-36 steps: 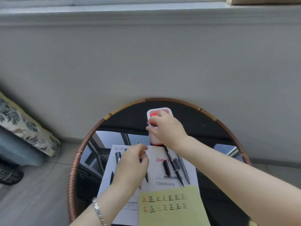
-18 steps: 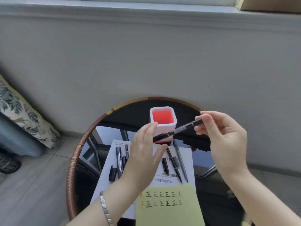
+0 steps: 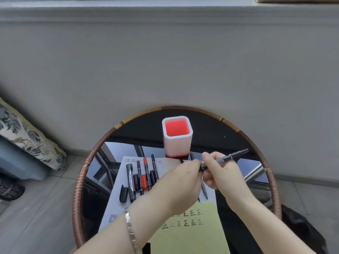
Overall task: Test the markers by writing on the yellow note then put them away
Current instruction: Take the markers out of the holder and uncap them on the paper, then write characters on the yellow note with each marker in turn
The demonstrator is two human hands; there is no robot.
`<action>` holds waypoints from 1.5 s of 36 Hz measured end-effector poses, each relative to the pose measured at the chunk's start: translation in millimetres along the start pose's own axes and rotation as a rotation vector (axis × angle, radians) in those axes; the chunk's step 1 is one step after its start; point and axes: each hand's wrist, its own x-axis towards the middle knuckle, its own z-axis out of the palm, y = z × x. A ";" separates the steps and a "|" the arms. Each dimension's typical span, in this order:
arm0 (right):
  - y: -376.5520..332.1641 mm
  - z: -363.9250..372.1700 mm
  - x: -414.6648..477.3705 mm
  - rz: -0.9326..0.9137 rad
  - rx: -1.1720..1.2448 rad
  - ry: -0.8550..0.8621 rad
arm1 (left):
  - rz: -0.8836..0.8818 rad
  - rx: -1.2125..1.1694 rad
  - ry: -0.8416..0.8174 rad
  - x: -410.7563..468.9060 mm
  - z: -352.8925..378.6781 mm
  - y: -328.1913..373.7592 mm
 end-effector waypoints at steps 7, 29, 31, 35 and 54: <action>8.4 -2.4 -4.4 -0.180 -0.002 -0.011 | 0.072 -0.113 0.078 -6.2 4.4 3.6; 39.2 -68.3 -2.5 -0.112 -0.079 0.475 | -0.239 0.017 0.009 27.5 52.4 -13.1; 45.7 -74.5 -4.3 -0.066 -0.066 0.484 | -0.148 0.116 0.044 43.8 68.0 -13.6; 52.8 -82.7 -9.0 -0.044 -0.052 0.511 | 0.129 0.459 0.064 71.4 80.0 -4.2; 58.1 -66.2 -32.4 0.109 0.475 0.254 | 0.058 0.176 0.338 -41.5 77.9 -39.2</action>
